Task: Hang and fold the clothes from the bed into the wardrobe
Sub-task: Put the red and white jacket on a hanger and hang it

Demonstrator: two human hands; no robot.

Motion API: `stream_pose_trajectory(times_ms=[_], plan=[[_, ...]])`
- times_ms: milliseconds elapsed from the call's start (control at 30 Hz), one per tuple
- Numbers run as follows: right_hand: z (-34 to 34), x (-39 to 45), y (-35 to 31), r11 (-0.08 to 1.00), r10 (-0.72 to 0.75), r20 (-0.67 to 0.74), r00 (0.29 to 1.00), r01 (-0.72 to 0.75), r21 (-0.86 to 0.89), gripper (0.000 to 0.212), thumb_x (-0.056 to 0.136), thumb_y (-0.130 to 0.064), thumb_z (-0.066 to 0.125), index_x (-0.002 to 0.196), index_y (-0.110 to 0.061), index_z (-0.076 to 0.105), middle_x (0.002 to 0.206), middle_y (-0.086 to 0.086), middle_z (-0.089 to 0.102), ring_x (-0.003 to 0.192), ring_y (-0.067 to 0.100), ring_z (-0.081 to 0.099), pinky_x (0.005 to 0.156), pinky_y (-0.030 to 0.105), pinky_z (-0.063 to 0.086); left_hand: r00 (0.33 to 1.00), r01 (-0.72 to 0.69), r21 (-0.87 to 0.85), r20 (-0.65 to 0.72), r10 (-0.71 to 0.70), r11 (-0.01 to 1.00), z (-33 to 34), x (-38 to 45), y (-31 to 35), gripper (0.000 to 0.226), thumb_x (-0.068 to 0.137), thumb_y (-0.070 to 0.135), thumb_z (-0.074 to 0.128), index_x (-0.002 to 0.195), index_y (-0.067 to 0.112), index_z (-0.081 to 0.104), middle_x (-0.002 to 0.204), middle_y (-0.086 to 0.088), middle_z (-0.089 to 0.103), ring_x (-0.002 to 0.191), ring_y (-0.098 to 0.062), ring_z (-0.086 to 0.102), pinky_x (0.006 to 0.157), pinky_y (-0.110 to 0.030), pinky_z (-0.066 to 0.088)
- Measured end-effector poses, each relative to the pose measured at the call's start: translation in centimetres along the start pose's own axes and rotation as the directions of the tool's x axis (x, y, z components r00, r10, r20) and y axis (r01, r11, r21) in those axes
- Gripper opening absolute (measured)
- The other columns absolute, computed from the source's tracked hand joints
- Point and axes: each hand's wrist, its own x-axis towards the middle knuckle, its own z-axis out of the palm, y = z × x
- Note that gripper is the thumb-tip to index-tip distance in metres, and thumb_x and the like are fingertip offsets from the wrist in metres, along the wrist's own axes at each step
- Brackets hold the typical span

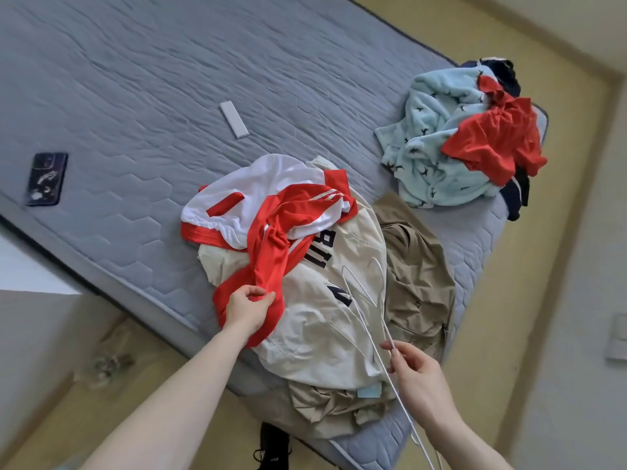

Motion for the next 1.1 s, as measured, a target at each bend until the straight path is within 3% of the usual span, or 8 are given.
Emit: stream_pose_trajectory(times_ms=[100, 267, 400, 467, 633, 733, 867, 1100], plan=[[-0.7, -1.2, -2.0, 1.0, -0.01, 0.019, 1.0, 0.01, 0.008, 0.026, 0.105, -0.023, 0.054, 0.095, -0.033, 0.076, 0.059, -0.013, 0.061, 0.048, -0.001, 0.048, 0.057, 0.025, 0.037, 1.0, -0.001, -0.099, 0.0, 0.001, 0.995, -2.7, -2.7, 2.3, 0.036, 0.085, 0.026, 0.081, 0.109, 0.018, 0.056, 0.103, 0.0, 0.065, 0.096, -0.022, 0.062, 0.087, -0.032, 0.047], [-3.2, -4.8, -6.2, 0.998, -0.049, 0.084, 0.995, 0.047, 0.031, 0.025, 0.103, -0.024, 0.056, 0.092, -0.031, 0.077, 0.063, -0.012, 0.062, 0.055, 0.005, 0.05, 0.055, 0.027, 0.04, 0.964, -0.164, -0.169, 0.18, 0.194, 0.972, -10.0, -10.6, 7.7, 0.01, 0.093, 0.01, 0.072, 0.089, 0.019, 0.077, 0.087, -0.003, 0.075, 0.086, -0.02, 0.065, 0.086, -0.041, 0.053], [-5.7, -7.9, -9.2, 0.99, -0.139, 0.136, 0.981, 0.134, 0.039, 0.01, 0.097, -0.029, 0.066, 0.091, -0.026, 0.074, 0.086, 0.005, 0.075, 0.065, 0.011, 0.06, 0.064, 0.03, 0.047, 0.913, -0.322, -0.195, 0.195, 0.358, 0.926, -16.1, -20.3, 12.9, 0.012, 0.088, 0.031, 0.071, 0.096, 0.032, 0.079, 0.084, 0.004, 0.077, 0.076, -0.014, 0.067, 0.078, -0.04, 0.056], [-7.0, -9.3, -10.3, 0.979, -0.201, 0.151, 0.968, 0.204, -0.009, 0.004, 0.091, -0.028, 0.072, 0.094, -0.028, 0.069, 0.085, 0.002, 0.073, 0.063, 0.006, 0.063, 0.064, 0.028, 0.051, 0.896, -0.392, -0.225, 0.127, 0.426, 0.892, -18.7, -25.3, 15.3, 0.017, 0.084, 0.036, 0.07, 0.098, 0.039, 0.079, 0.09, 0.006, 0.078, 0.08, -0.007, 0.067, 0.078, -0.028, 0.054], [-9.6, -12.3, -9.7, 0.908, -0.316, 0.287, 0.904, 0.376, -0.186, 0.041, 0.079, -0.034, 0.081, 0.106, -0.033, 0.052, 0.101, -0.017, 0.066, 0.093, 0.002, 0.064, 0.082, 0.034, 0.051, 0.86, -0.493, -0.354, -0.061, 0.506, 0.795, -21.2, -38.4, 17.8, 0.03, 0.097, 0.008, 0.064, 0.099, 0.033, 0.081, 0.089, 0.008, 0.077, 0.079, -0.006, 0.07, 0.074, -0.022, 0.056], [-9.9, -13.4, -7.9, 0.844, -0.34, 0.395, 0.854, 0.462, -0.273, 0.056, 0.073, -0.038, 0.085, 0.112, -0.025, 0.047, 0.109, -0.016, 0.059, 0.098, 0.012, 0.062, 0.081, 0.034, 0.045, 0.836, -0.544, -0.397, -0.178, 0.52, 0.739, -20.6, -46.6, 18.9, 0.016, 0.096, 0.021, 0.066, 0.104, 0.013, 0.078, 0.081, -0.005, 0.074, 0.07, -0.016, 0.068, 0.065, -0.03, 0.059], [-10.0, -15.5, -4.9, 0.796, -0.309, 0.536, 0.786, 0.522, -0.306, 0.07, 0.066, -0.045, 0.09, 0.111, -0.022, 0.042, 0.109, -0.01, 0.053, 0.094, 0.014, 0.062, 0.071, 0.029, 0.045, 0.744, -0.662, -0.419, -0.468, 0.476, 0.622, -20.1, -55.4, 20.6, 0.033, 0.094, 0.023, 0.067, 0.096, -0.01, 0.067, 0.065, -0.014, 0.061, 0.054, -0.021, 0.059, 0.053, -0.027, 0.05], [-9.7, -22.6, -2.3, 0.658, -0.313, 0.73, 0.607, 0.693, -0.294, 0.081, 0.05, -0.053, 0.09, 0.106, -0.024, 0.039, 0.097, -0.009, 0.061, 0.082, 0.01, 0.065, 0.063, 0.028, 0.051, 0.546, -0.799, -0.361, -0.771, 0.329, 0.481, -22.2, -66.7, 23.2, 0.02, 0.094, 0.018, 0.066, 0.094, -0.002, 0.072, 0.088, -0.017, 0.066, 0.084, -0.03, 0.063, 0.085, -0.049, 0.057]])
